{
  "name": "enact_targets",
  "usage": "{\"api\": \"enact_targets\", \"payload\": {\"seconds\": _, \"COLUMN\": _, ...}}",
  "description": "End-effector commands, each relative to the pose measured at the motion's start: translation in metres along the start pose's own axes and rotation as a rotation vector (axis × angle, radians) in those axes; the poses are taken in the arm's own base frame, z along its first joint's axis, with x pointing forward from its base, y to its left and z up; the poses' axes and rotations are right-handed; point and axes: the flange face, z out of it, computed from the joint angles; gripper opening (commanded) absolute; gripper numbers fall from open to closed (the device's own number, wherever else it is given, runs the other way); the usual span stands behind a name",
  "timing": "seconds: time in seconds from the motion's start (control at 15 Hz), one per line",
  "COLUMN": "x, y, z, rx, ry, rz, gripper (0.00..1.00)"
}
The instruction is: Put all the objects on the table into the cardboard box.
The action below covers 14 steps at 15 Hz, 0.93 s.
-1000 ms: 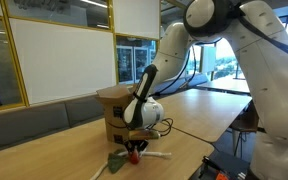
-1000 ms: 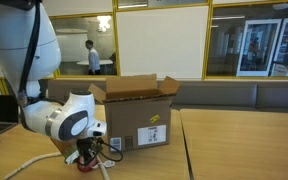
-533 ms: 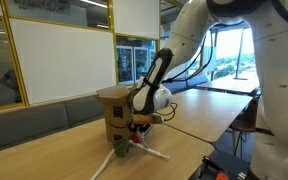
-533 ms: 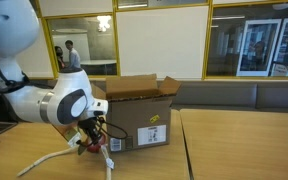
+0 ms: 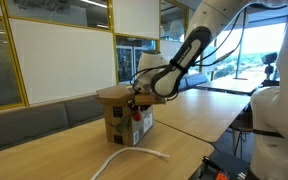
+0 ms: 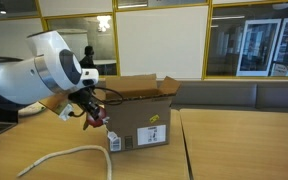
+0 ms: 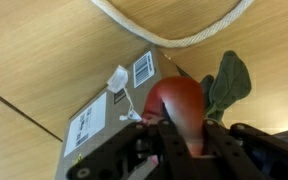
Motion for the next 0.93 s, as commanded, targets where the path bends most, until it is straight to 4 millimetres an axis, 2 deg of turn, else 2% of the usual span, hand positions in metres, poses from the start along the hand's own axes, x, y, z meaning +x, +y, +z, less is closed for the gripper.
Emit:
{"api": "enact_targets", "payload": {"seconds": 0.0, "x": -0.027, "y": -0.021, "z": -0.069, "rx": -0.089, "ry": 0.046, "rz": -0.018, "gripper": 0.05}}
{"api": "enact_targets", "payload": {"seconds": 0.27, "x": -0.066, "y": -0.069, "z": -0.142, "rx": -0.118, "ry": 0.062, "rz": -0.06, "gripper": 0.05}}
{"api": "enact_targets", "payload": {"seconds": 0.47, "x": -0.083, "y": -0.096, "z": -0.183, "rx": -0.103, "ry": 0.131, "rz": -0.105, "gripper": 0.05}}
{"api": "enact_targets", "payload": {"seconds": 0.67, "x": -0.075, "y": -0.105, "z": -0.203, "rx": -0.081, "ry": 0.244, "rz": -0.14, "gripper": 0.05}}
{"api": "enact_targets", "payload": {"seconds": 0.87, "x": -0.051, "y": -0.104, "z": -0.21, "rx": -0.049, "ry": 0.369, "rz": -0.157, "gripper": 0.05}}
